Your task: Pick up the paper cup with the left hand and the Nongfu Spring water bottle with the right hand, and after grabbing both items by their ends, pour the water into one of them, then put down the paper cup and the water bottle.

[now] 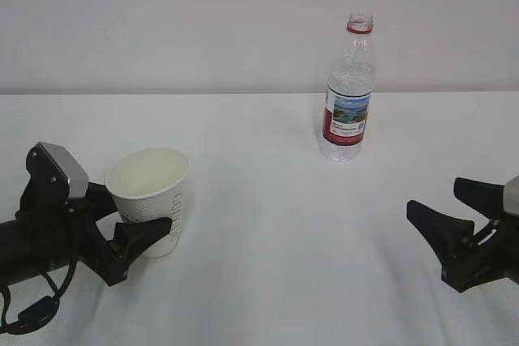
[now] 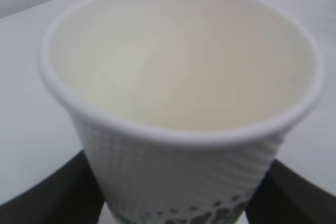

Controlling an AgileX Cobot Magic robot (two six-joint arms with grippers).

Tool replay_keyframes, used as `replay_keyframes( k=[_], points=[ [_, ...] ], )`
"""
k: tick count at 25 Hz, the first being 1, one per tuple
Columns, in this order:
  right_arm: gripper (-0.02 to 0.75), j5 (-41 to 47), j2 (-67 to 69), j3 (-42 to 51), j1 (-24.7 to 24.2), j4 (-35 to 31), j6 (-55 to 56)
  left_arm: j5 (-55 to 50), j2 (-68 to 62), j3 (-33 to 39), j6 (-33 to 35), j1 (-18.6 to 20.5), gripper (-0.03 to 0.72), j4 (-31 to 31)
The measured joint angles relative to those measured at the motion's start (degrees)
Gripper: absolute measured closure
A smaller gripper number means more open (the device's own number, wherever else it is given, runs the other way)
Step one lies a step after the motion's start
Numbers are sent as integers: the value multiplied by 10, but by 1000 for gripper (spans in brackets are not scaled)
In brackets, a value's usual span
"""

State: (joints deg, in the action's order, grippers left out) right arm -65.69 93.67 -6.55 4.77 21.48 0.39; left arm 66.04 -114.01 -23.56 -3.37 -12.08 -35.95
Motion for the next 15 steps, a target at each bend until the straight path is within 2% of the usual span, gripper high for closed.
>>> replay_keyframes(
  k=[6,15],
  points=[
    [170,0,0,0,0,0,0,2,13,25,0,0,154,0],
    [170,0,0,0,0,0,0,1,104,60,-2,0,153,0]
  ],
)
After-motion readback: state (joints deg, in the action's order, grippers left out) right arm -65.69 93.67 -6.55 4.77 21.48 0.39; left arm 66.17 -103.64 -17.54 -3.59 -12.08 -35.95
